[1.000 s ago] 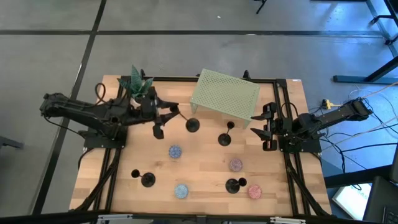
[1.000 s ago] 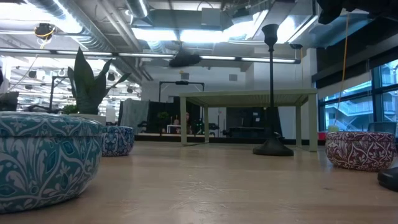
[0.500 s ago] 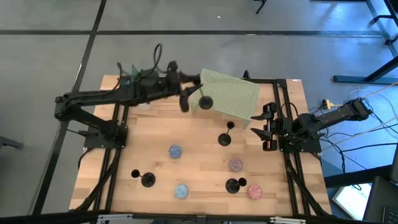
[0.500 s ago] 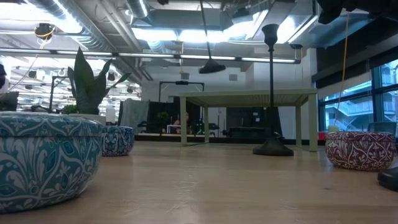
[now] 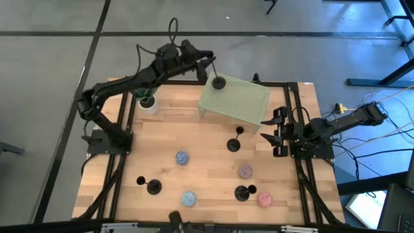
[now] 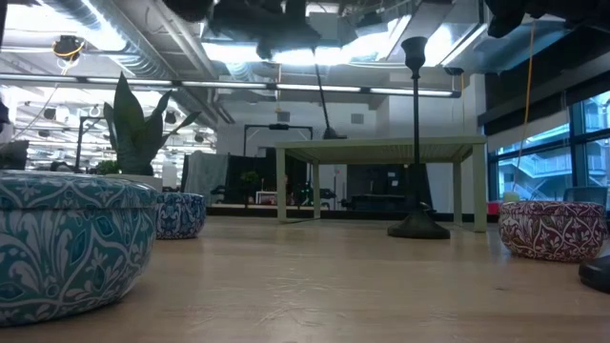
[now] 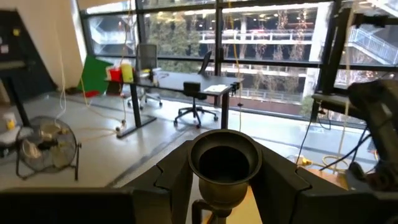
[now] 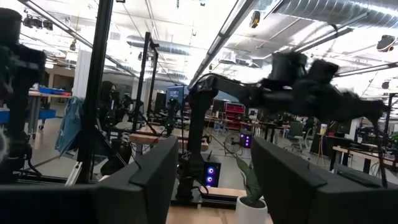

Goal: Pick & Place candle stick holders
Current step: Put the black candle holder on the shelf

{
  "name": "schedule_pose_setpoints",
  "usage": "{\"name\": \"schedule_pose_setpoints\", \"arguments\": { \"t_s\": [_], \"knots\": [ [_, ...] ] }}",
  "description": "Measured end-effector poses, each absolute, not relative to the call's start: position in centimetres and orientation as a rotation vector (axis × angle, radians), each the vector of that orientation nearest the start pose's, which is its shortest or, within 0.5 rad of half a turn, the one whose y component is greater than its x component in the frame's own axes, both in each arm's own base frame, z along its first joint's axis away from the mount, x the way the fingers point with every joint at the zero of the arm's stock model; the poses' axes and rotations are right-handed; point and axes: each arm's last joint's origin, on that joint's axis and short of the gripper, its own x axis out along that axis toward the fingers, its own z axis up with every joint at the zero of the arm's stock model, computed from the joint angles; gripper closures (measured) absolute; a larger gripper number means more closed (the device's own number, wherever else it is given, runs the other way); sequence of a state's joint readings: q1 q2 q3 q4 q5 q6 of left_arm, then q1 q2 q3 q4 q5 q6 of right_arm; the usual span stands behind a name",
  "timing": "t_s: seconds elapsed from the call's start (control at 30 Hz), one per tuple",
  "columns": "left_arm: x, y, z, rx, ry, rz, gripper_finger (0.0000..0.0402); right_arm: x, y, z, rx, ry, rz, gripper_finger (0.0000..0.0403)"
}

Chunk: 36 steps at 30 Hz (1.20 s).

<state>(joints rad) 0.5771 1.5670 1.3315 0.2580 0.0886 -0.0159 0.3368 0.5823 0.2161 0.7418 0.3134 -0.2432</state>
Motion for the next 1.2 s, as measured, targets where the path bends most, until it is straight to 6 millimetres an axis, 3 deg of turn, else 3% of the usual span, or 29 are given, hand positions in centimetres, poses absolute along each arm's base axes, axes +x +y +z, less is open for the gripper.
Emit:
{"name": "schedule_pose_setpoints", "arguments": {
  "t_s": [0.2,0.93,1.2],
  "knots": [
    [31.1,21.5,35.8,-0.057,-0.014,0.52,0.0265,13.4,3.7,25.2,-0.122,-0.352,-0.02,0.0194],
    [30.8,21.7,35.9,-0.005,0.005,0.539,0.0264,13.4,3.7,25.1,-0.125,-0.343,-0.018,0.0194],
    [30.8,21.7,35.7,0.009,0.019,0.541,0.0224,13.4,3.7,25.1,-0.126,-0.343,-0.019,0.0194]
  ]
}}
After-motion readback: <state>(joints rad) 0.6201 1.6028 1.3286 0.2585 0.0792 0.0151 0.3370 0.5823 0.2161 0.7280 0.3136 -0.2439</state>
